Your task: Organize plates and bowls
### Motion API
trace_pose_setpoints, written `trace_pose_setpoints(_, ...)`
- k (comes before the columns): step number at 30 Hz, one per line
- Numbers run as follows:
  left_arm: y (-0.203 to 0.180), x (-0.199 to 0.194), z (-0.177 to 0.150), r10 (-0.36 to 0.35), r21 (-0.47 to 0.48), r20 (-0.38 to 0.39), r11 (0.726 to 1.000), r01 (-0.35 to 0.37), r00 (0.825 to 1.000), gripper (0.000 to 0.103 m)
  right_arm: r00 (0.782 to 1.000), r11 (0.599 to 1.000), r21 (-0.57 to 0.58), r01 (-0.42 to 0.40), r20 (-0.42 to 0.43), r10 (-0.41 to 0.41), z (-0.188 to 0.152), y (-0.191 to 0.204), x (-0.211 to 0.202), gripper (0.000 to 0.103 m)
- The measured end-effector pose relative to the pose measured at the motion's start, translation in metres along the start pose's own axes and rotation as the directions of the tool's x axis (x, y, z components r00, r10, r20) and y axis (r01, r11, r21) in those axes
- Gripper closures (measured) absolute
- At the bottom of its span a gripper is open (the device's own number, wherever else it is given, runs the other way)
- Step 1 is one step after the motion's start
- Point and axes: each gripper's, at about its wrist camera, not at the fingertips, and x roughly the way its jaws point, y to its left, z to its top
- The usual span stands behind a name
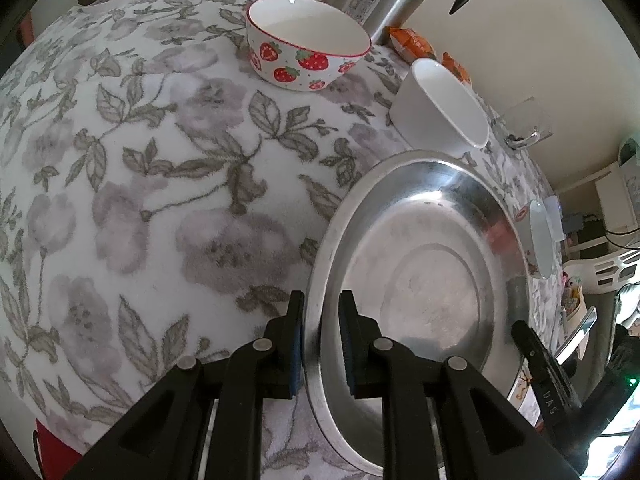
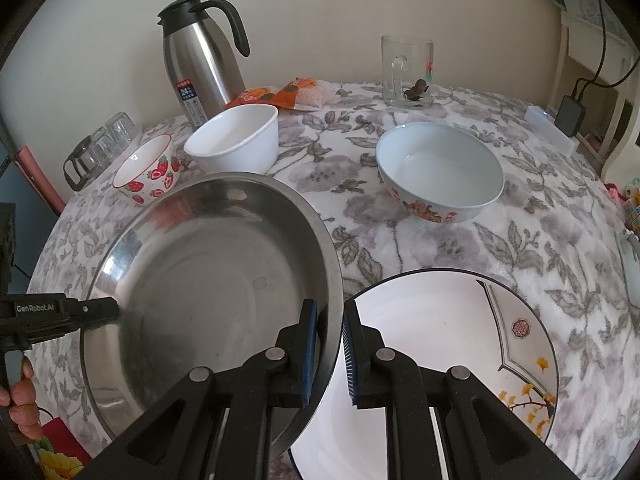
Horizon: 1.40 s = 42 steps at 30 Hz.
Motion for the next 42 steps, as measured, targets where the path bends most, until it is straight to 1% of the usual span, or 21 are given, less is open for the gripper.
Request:
trace_pose_setpoints(1, 0.000, -0.001, 0.000, -0.001, 0.001, 0.002, 1.000, 0.001, 1.000, 0.086, 1.000, 1.000, 0.005, -0.001, 0.000, 0.001, 0.000, 0.000, 0.000, 0.088)
trace_pose_setpoints(3, 0.001, -0.004, 0.001, -0.005, -0.004, 0.005, 1.000, 0.005, 1.000, 0.083, 1.000, 1.000, 0.014, -0.011, 0.002, 0.011, 0.001, -0.002, -0.003, 0.079)
trace_pose_setpoints(4, 0.002, -0.006, 0.002, -0.007, -0.005, 0.008, 1.000, 0.007, 1.000, 0.081, 1.000, 1.000, 0.019, -0.015, 0.006, 0.015, 0.002, -0.002, -0.004, 0.072)
trace_pose_setpoints(5, 0.002, -0.008, 0.002, -0.009, -0.006, 0.013, 1.000, 0.009, 1.000, 0.076, 1.000, 1.000, 0.020, -0.015, 0.014, 0.014, 0.003, -0.002, -0.007, 0.069)
trace_pose_setpoints(6, 0.002, -0.010, 0.003, -0.009, -0.007, 0.019, 1.000, 0.009, 1.000, 0.071, 1.000, 1.000, 0.020, -0.014, 0.020, 0.013, 0.003, -0.002, -0.009, 0.069)
trace_pose_setpoints(9, 0.002, -0.019, 0.004, 0.005, -0.009, 0.047, 1.000, -0.004, 0.999, 0.067, 0.999, 1.000, 0.026, -0.014, 0.038, 0.013, 0.007, -0.002, -0.017, 0.069)
trace_pose_setpoints(11, 0.002, -0.028, 0.004, 0.042, -0.003, 0.085, 0.999, -0.042, 0.996, 0.065, 0.998, 1.000, 0.029, -0.011, 0.063, 0.009, 0.011, -0.001, -0.026, 0.069)
trace_pose_setpoints(15, -0.004, -0.045, 0.003, 0.097, 0.021, 0.156, 0.995, -0.101, 0.983, 0.054, 0.993, 1.000, 0.008, -0.006, 0.115, 0.005, 0.019, 0.007, -0.049, 0.069)
trace_pose_setpoints(16, -0.006, -0.047, 0.003, 0.107, 0.030, 0.165, 0.993, -0.113, 0.980, 0.053, 0.992, 1.000, 0.000, -0.010, 0.123, 0.010, 0.020, 0.010, -0.054, 0.067)
trace_pose_setpoints(17, -0.008, -0.049, 0.002, 0.116, 0.038, 0.171, 0.992, -0.124, 0.979, 0.048, 0.992, 1.000, -0.008, -0.012, 0.127, 0.013, 0.020, 0.013, -0.057, 0.056)
trace_pose_setpoints(18, -0.010, -0.051, 0.000, 0.124, 0.046, 0.175, 0.990, -0.134, 0.977, 0.041, 0.992, 1.000, -0.015, -0.009, 0.130, 0.010, 0.020, 0.016, -0.059, 0.049)
trace_pose_setpoints(19, -0.012, -0.053, -0.001, 0.135, 0.054, 0.178, 0.988, -0.147, 0.975, 0.038, 0.991, 1.000, -0.022, 0.000, 0.131, 0.002, 0.020, 0.020, -0.061, 0.040)
trace_pose_setpoints(20, -0.014, -0.054, -0.002, 0.145, 0.057, 0.178, 0.986, -0.157, 0.973, 0.035, 0.992, 0.999, -0.034, 0.006, 0.128, -0.002, 0.020, 0.023, -0.062, 0.040)
trace_pose_setpoints(22, -0.017, -0.054, -0.004, 0.167, 0.068, 0.180, 0.981, -0.181, 0.969, 0.034, 0.993, 0.999, -0.051, 0.009, 0.120, -0.003, 0.019, 0.028, -0.062, 0.040)
trace_pose_setpoints(25, -0.018, -0.054, -0.005, 0.190, 0.070, 0.180, 0.976, -0.205, 0.965, 0.028, 0.995, 0.998, -0.059, 0.008, 0.103, -0.001, 0.017, 0.033, -0.060, 0.026)
trace_pose_setpoints(28, -0.017, -0.053, -0.006, 0.201, 0.055, 0.185, 0.975, -0.215, 0.962, 0.023, 0.997, 0.998, -0.066, 0.006, 0.075, -0.001, 0.015, 0.037, -0.055, 0.018)
trace_pose_setpoints(30, -0.015, -0.053, -0.006, 0.207, 0.047, 0.188, 0.975, -0.219, 0.960, 0.017, 0.998, 0.998, -0.068, 0.005, 0.060, -0.001, 0.013, 0.038, -0.052, 0.014)
trace_pose_setpoints(34, -0.012, -0.054, -0.006, 0.216, 0.026, 0.197, 0.974, -0.226, 0.956, 0.016, 0.999, 0.998, -0.061, 0.007, 0.051, -0.004, 0.012, 0.038, -0.049, 0.000)
trace_pose_setpoints(37, -0.011, -0.055, -0.007, 0.216, 0.015, 0.202, 0.975, -0.223, 0.955, 0.013, 0.999, 0.999, -0.051, 0.007, 0.047, -0.005, 0.012, 0.037, -0.049, 0.000)
trace_pose_setpoints(39, -0.011, -0.056, -0.007, 0.215, 0.010, 0.212, 0.975, -0.222, 0.953, 0.005, 0.999, 1.000, -0.031, 0.006, 0.048, -0.005, 0.012, 0.033, -0.049, 0.000)
trace_pose_setpoints(42, -0.013, -0.061, -0.008, 0.191, 0.007, 0.241, 0.980, -0.198, 0.952, 0.004, 0.998, 1.000, 0.013, -0.005, 0.069, 0.004, 0.014, 0.025, -0.053, 0.000)
